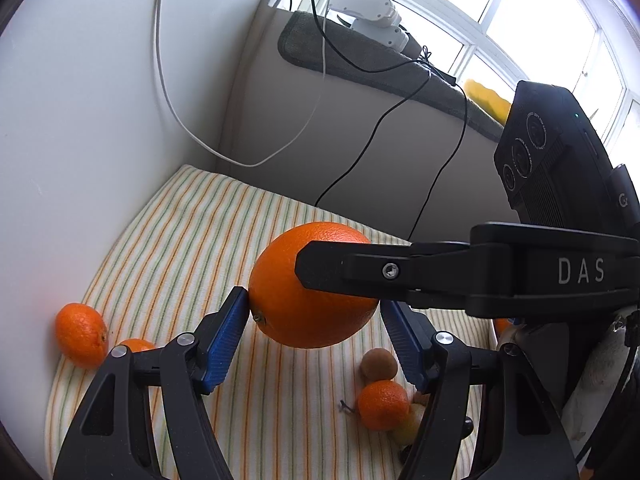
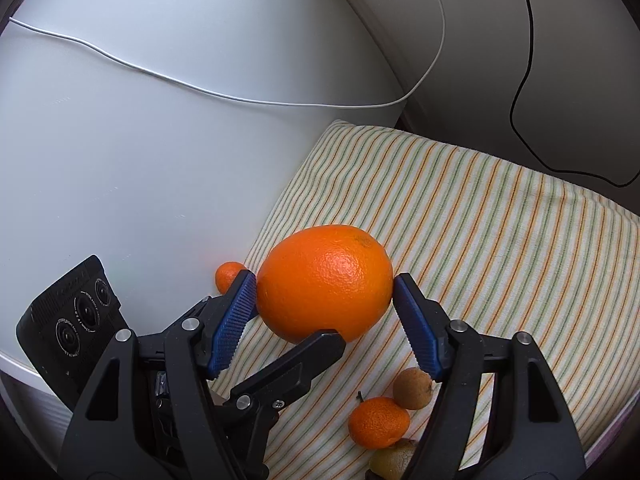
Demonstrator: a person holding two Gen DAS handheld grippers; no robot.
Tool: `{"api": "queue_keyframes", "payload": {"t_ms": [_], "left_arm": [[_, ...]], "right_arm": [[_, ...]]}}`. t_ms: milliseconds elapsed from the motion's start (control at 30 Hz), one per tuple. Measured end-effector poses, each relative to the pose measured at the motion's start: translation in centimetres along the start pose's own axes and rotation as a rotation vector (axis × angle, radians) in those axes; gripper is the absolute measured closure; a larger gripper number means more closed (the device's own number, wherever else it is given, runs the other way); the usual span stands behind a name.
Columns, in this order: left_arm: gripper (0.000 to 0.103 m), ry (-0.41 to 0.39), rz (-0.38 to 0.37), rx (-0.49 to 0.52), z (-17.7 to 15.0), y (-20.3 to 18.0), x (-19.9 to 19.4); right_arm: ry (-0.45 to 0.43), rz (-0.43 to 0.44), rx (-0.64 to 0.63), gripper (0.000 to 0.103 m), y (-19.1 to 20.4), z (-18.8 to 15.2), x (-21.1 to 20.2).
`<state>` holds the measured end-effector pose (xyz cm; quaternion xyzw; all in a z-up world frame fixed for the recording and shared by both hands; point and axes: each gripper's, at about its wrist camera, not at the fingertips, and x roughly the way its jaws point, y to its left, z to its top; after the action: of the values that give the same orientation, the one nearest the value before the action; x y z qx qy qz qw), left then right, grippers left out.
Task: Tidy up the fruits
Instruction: 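Lift the second orange with the right gripper and carry it to the bowl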
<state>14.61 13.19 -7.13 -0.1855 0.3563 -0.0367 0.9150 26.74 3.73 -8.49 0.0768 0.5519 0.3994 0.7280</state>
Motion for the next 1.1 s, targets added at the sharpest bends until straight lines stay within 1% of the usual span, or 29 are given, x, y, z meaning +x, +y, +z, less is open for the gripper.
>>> {"api": "queue_keyframes", "payload": {"t_ms": [300, 567, 800, 1100], "left_arm": [[0.035, -0.014, -0.005, 0.030, -0.2, -2.4, -1.3], [0.035, -0.022, -0.021, 0.064, -1.8, -5.0, -2.8], [0.035, -0.022, -0.041, 0.103, -3.5, -7.8, -3.6], [0.035, -0.007, -0.079, 0.157, -5.5, -11.8, -4.0]], "right_arm": [[-0.020, 0.001, -0.006, 0.029, 0.3, -1.3, -2.5], [-0.056, -0.008, -0.001, 0.029, 0.3, -3.3, -5.2], [-0.085, -0.014, 0.016, 0.029, -0.5, -5.9, -8.1], [-0.131, -0.024, 0.061, 0.029, -2.7, -9.0, -12.2]]}}
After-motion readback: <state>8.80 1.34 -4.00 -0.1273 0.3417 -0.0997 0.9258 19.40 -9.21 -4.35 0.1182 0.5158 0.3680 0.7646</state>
